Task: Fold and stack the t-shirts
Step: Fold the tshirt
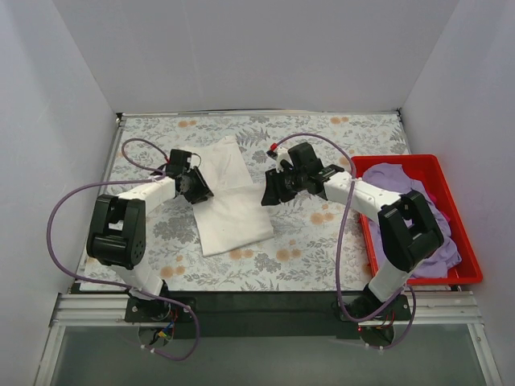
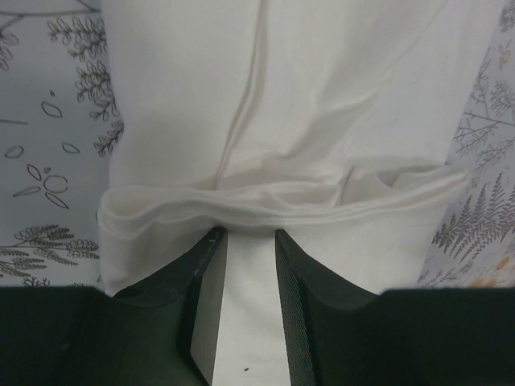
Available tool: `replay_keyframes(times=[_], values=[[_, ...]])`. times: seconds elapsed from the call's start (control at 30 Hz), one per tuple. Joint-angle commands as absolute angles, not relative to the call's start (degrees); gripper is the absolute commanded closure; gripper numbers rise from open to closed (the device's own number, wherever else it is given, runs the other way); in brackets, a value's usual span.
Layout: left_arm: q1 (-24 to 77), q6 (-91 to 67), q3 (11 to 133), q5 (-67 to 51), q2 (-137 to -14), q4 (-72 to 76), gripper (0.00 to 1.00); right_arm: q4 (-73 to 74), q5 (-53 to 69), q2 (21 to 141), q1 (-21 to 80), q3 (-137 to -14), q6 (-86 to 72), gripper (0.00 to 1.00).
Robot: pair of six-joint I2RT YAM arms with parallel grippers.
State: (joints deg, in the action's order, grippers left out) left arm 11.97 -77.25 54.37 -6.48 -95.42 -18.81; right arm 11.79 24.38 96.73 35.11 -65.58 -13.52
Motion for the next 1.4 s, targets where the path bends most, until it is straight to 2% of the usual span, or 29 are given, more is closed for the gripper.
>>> replay_keyframes(times=[0.0, 0.17, 0.27, 0.53, 0.67, 0.93, 1.13, 1.37], values=[[8.5, -75.3, 58.8, -8.7, -95.3, -16.7, 0.69, 9.0, 27.9, 94.3, 35.2, -63.9, -14.1, 0.60], [7.0, -76.3, 60.4, -12.6, -95.4, -17.2, 0.64, 5.5, 34.9, 94.2, 35.3, -60.9, -15.6, 0.59], [7.1, -78.6, 57.8, -15.7, -90.1, -17.4, 0.59, 1.7, 39.6, 94.8, 35.3, -59.8, -17.2, 0.59], [12.9, -85.2, 36.5, -17.8, -67.7, -19.4, 0.57, -7.7, 50.8, 101.1, 37.3, -58.5, -20.0, 0.59], [16.0, -88.2, 27.7, -14.9, -61.6, -19.9, 0.62, -8.3, 52.9, 104.8, 37.5, -58.5, -17.7, 0.60], [16.2, -92.0, 21.1, -10.0, -62.8, -20.7, 0.77, -9.7, 53.9, 115.7, 36.4, -57.0, -13.1, 0.60], [16.1, -93.8, 20.2, -8.3, -64.8, -23.7, 0.79, -13.7, 53.7, 118.8, 34.4, -52.0, -15.0, 0.61], [16.2, -92.3, 22.8, -8.3, -66.6, -25.9, 0.80, -17.0, 50.2, 113.8, 34.6, -41.5, -19.3, 0.61]])
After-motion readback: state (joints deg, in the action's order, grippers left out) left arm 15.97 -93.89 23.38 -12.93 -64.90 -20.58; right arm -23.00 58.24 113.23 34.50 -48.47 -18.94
